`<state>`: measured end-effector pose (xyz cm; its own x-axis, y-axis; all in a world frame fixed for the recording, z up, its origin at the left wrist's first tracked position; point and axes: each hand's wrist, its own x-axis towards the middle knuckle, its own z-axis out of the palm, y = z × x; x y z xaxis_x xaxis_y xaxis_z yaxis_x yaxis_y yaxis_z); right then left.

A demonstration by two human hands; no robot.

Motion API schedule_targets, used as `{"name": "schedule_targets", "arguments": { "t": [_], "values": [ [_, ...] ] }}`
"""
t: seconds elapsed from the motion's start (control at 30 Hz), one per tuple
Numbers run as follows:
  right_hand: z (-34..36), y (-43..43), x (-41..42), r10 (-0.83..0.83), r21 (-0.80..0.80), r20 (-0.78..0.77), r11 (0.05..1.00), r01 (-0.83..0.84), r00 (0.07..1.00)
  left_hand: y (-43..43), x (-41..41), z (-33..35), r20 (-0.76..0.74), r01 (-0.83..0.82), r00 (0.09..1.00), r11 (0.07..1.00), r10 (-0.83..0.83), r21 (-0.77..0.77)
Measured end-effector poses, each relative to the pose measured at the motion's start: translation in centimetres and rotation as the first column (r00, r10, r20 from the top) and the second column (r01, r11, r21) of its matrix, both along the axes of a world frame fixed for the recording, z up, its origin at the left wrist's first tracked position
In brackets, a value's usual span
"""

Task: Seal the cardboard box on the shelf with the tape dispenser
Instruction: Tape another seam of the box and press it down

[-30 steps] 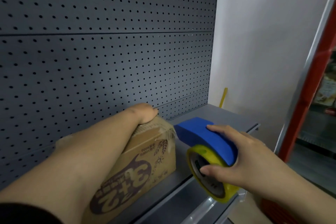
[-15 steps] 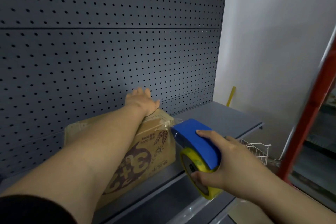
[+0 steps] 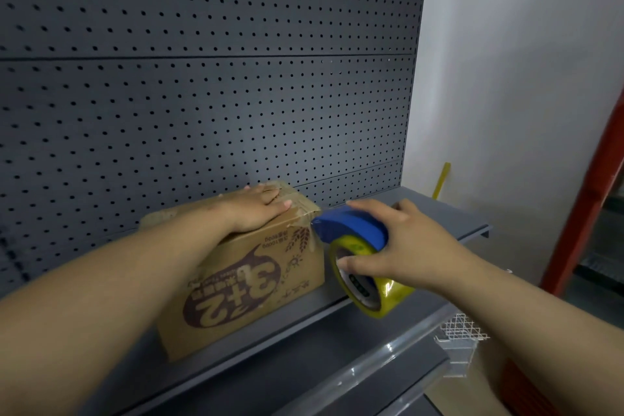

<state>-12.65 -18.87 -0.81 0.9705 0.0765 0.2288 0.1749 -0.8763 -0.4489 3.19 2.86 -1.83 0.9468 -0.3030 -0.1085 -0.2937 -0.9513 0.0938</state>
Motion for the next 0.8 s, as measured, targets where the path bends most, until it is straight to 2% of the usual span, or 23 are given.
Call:
{"name": "schedule_targets", "arguments": {
  "t": [0.1,0.37,0.63,0.8],
  "values": [
    [0.5,-0.4,0.1,0.033,-0.057,0.017,0.998,-0.032,0.999,-0.2,-0.3,-0.4,0.019,-0.047,0.999,0.999,0.047,0.016],
    [0.1,-2.4,-2.0,0.096,-0.023,0.009,0.995,-0.095,0.995,-0.6,-0.3,-0.5,-0.022,-0.081,0.996,0.997,0.081,0.017],
    [0.6,-1.0,-1.1,0.16,-0.204,-0.073,0.964,-0.171,0.984,-0.7,-0.6,-0.6,-0.014,-0.084,0.996,0.996,0.084,-0.003],
    [1.6,-0.3,0.9,0.095,-0.221,-0.074,0.969,-0.109,0.993,-0.6,-0.4,-0.6,-0.007,-0.081,0.997,0.997,0.081,0.003]
  ]
}}
